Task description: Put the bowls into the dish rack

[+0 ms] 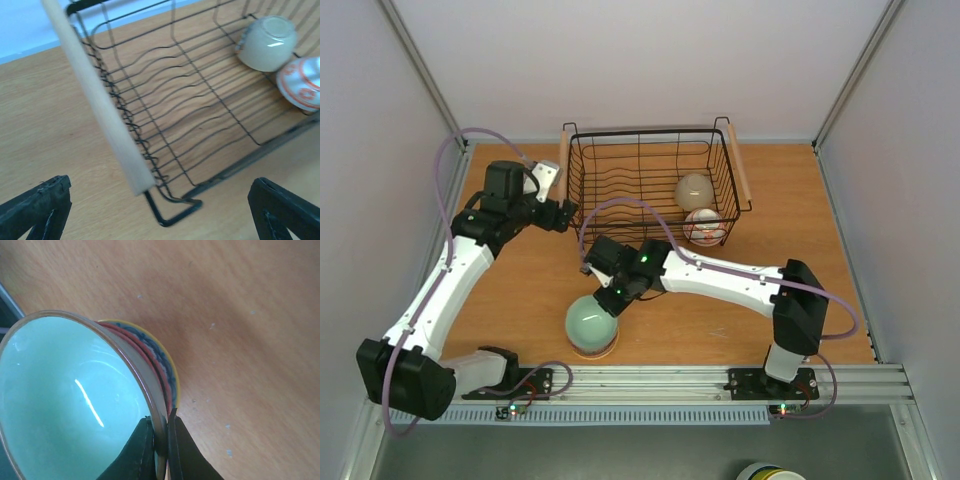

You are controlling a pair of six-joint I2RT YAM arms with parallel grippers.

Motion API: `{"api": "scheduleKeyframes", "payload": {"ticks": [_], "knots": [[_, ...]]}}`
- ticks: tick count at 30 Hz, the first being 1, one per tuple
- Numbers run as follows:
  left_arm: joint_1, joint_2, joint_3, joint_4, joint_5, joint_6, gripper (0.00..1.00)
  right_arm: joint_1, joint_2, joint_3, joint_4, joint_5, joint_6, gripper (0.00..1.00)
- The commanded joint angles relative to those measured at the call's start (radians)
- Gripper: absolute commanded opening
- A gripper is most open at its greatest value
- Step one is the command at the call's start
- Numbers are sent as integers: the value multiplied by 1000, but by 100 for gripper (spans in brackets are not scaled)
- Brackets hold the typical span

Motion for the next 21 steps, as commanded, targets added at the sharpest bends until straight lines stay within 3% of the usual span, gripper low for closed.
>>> {"api": "scheduleKeyframes", "payload": {"ticks": [1,15,21], "knots": [[5,-32,31,-44,219,64,96,1,-97,80,-31,109,-23,1],[-28,-32,56,-170,523,189,93,-165,-210,99,-47,250,-48,1],[-116,17,67,-209,512,235,93,-200,-223,155,-65,279,-80,1]]}}
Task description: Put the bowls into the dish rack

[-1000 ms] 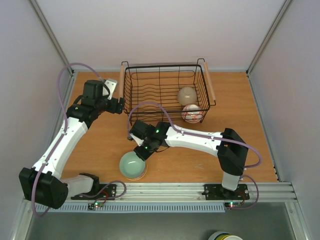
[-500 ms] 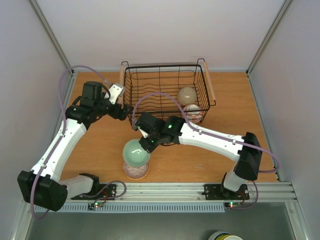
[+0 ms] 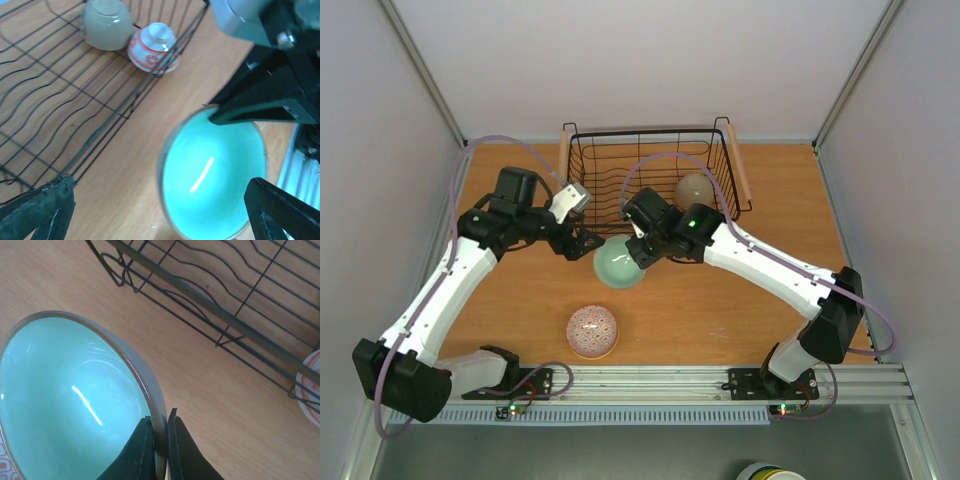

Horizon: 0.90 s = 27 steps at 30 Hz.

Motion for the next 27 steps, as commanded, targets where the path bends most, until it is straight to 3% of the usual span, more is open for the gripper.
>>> {"api": "scheduleKeyframes", "payload": {"ticks": [1,8,10,11,17,18,23,24,26,27], "knots": [[-64,42,40,-36,22,53,93,-12,-48,99,14,33,-35,1],[-126,109,47,-42,-52,59,93,-13,-57,176,1,38,-59,1],[-138,120,52,-48,-60,65,89,-13,-63,183,4,50,-64,2],[-143,125,55,-52,-64,68,82,-13,-62,187,2,55,-68,2],[-163,147,69,-62,-86,74,7,-13,-52,189,1,56,-73,1],[-163,147,68,-59,-95,71,1,-13,-52,187,2,57,-74,1],[-163,146,64,-48,-113,64,1,-16,-73,165,7,65,-63,2],[-163,143,62,-45,-104,64,1,-21,-89,148,17,62,-55,6],[-163,132,54,-36,-86,66,1,-50,-141,76,63,8,-30,23],[-163,124,49,-35,-71,70,0,-76,-176,31,95,-54,-16,44]]}}
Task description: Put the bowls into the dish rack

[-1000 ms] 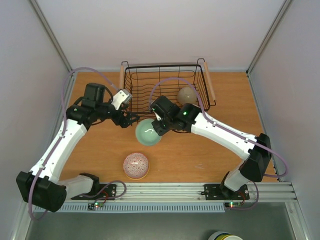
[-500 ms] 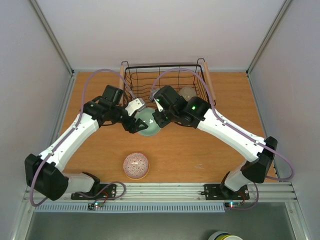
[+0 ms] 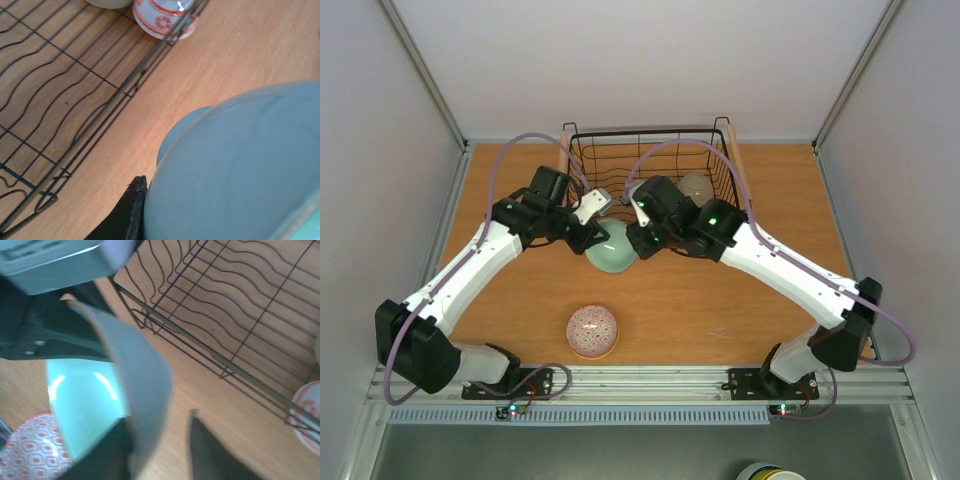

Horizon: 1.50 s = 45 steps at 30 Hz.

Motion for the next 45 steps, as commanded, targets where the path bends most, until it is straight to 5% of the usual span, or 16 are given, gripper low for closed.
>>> {"api": "scheduleKeyframes", "payload": {"ticks": [1,5,9,35,39,45], "knots": [[-17,-42,-2,-27,116,135,0,-123,-183,-137,152,-190,21,58],[-5,-54,-10,-47,237,172,0,-237,-283,-293,302,-513,92,89],[4,-31,0,-84,327,209,0,-259,-313,-375,389,-714,133,97],[82,-75,8,-134,512,265,1,-260,-224,-619,854,-1128,443,99],[83,-74,6,-131,517,265,0,-260,-204,-645,988,-1194,515,89],[85,-75,7,-129,519,261,0,-260,-181,-661,1113,-1240,580,29]]}}
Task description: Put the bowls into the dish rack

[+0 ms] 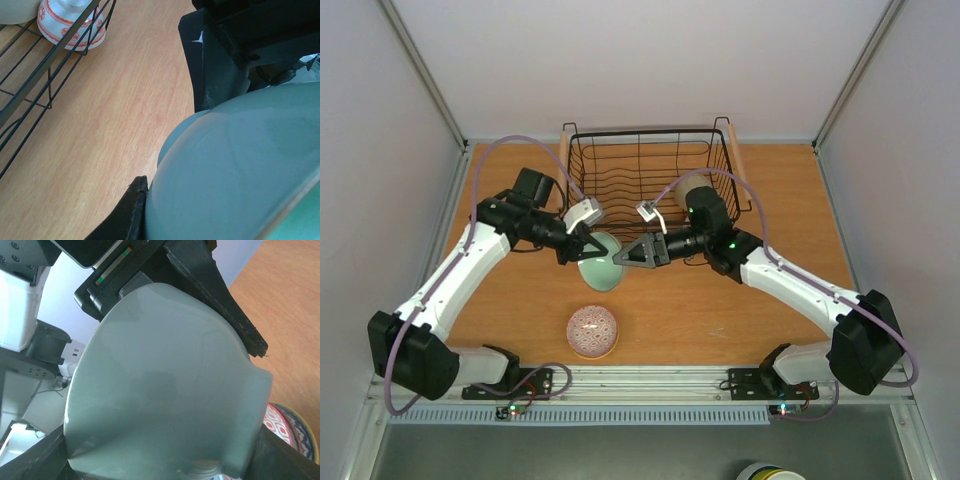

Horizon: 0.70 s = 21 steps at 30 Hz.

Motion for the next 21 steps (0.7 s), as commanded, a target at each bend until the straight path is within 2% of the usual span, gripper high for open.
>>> {"api": "scheduleKeyframes", "payload": {"ticks": [1,2,3,5,6,7,8,9,11,14,16,21], "knots": [[-6,-36,10,42,113,11,1,1,18,-1,146,-74,68,17],[-7,-38,11,42,111,10,0,1,18,2,142,-74,67,6],[-6,-39,9,51,102,5,0,1,16,7,128,-69,58,2],[-7,-46,2,90,57,-28,1,1,7,33,47,-40,6,1],[-6,-50,-4,112,26,-45,14,1,2,57,-26,-6,-58,1],[-7,-55,-12,137,-14,-69,39,1,-1,89,-129,35,-114,1],[-6,-63,-21,175,-75,-88,59,-2,-3,126,-222,92,-170,1],[-7,-71,-35,215,-149,-120,72,-5,2,168,-315,153,-220,1],[-6,-90,-61,299,-317,-190,86,-30,17,246,-445,244,-293,1],[-6,-104,-72,365,-549,-255,97,-95,68,382,-603,377,-341,1],[-4,-109,-71,388,-662,-280,99,-103,120,490,-700,513,-388,1],[7,-119,-82,421,-770,-310,99,-103,348,830,-944,824,-491,1]]}}
